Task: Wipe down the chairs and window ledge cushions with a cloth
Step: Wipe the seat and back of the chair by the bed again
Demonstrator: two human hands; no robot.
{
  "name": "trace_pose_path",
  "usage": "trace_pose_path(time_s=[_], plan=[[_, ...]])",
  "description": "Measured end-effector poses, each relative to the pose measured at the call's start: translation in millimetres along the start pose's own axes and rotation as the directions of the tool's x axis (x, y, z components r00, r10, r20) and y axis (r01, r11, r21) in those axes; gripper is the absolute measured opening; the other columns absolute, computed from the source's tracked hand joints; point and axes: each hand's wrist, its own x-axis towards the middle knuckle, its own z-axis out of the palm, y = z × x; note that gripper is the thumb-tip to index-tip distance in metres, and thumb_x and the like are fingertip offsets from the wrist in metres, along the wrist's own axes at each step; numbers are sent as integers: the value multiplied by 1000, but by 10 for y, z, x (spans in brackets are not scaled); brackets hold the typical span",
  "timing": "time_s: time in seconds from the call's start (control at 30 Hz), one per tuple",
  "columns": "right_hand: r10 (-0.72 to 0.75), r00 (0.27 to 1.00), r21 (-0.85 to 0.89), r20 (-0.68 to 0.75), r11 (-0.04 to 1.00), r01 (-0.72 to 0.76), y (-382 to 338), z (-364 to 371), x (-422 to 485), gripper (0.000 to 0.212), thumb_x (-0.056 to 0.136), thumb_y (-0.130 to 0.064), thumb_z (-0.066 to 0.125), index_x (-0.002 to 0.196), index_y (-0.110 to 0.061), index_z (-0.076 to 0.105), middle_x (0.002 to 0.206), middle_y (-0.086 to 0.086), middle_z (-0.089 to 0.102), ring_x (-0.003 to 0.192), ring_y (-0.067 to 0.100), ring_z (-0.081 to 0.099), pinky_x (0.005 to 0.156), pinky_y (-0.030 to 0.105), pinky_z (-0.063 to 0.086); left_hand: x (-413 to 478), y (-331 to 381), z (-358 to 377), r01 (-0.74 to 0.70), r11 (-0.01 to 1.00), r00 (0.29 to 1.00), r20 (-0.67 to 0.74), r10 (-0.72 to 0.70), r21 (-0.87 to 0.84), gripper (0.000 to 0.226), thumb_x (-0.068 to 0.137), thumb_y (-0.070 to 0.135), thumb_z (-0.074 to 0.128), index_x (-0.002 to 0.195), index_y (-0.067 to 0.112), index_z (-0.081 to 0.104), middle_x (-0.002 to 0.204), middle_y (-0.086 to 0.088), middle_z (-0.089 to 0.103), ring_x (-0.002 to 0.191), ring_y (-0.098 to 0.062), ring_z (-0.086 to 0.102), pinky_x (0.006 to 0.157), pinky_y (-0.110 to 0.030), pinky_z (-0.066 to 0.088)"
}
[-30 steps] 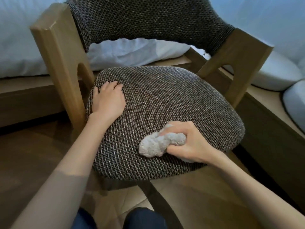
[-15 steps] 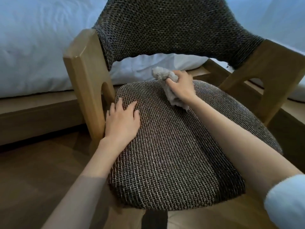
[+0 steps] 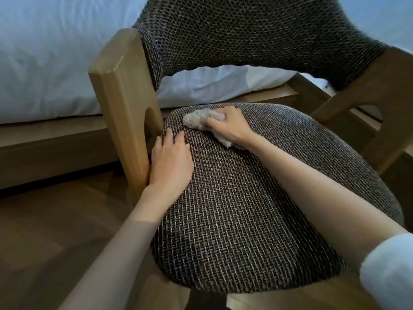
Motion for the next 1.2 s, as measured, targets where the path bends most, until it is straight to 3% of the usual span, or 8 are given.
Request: trace_pose_path(time_s=[0.2,0.33,0.5,0.67,0.8,0.9,0.97,1.2], plan=[[-130,989,-13,74,991,131,-197,-152,-729,26,80,-22,62,55,-24,55,54,-3,58,51,0,49,51,8,40,-65,-17,-27,-35,999,999,2,35,-38,49,102,16,32,150,12,23,156,-16,19,145,-33,15,120,-40,10],[-203,971,-23,123,978,207,-295,-232,-1244,42,72,-39,54,74,0,70,66,14,68,62,20,55,60,7,42,-167,-8,-43,-50,997,999,-6,50,-55,46,102,13,31,148,13,30,156,-18,20,144,-33,15,120,-40,11],[-293,949,-99,112,947,305,-368,-289,-1825,35,70,-37,56,88,-14,76,74,-3,70,74,9,47,68,26,44,-310,8,-71,-68,997,998,-7,68,-47,42,103,17,30,145,15,37,155,-18,22,143,-35,18,119,-42,14],[-398,901,-51,175,910,412,-470,-362,-2200,24,71,-30,60,78,-12,75,62,-8,61,67,16,51,63,19,41,-395,24,-90,-68,998,998,13,68,-8,43,104,24,28,145,16,37,155,-17,22,144,-34,16,118,-41,11],[-367,926,24,89,930,366,-507,-478,-2168,24,69,-29,59,66,-8,70,61,-2,64,63,11,57,61,16,46,-454,7,-92,-65,998,998,8,65,0,45,103,30,29,145,18,37,156,-13,22,145,-31,15,119,-40,10],[-290,932,31,-219,952,304,-502,-577,-1787,25,71,-30,58,91,-23,71,81,-9,68,76,9,60,73,15,47,-507,-4,-85,-91,996,995,-32,91,-3,44,102,30,33,144,18,40,155,-9,27,144,-28,17,118,-38,11],[-214,931,-31,-296,976,215,-481,-570,-1403,33,75,-32,57,104,-24,71,94,-14,65,89,7,55,79,18,41,-539,-21,-80,-117,993,992,-46,116,-12,43,102,29,34,142,18,43,154,-8,30,144,-26,18,119,-38,12],[-84,990,-226,-117,973,56,-198,-59,-19,40,88,-30,50,123,-14,62,126,9,62,117,29,54,101,37,39,-614,-76,-54,-153,987,983,-105,147,-53,40,100,25,37,137,16,49,149,-2,38,142,-20,23,117,-30,12]])
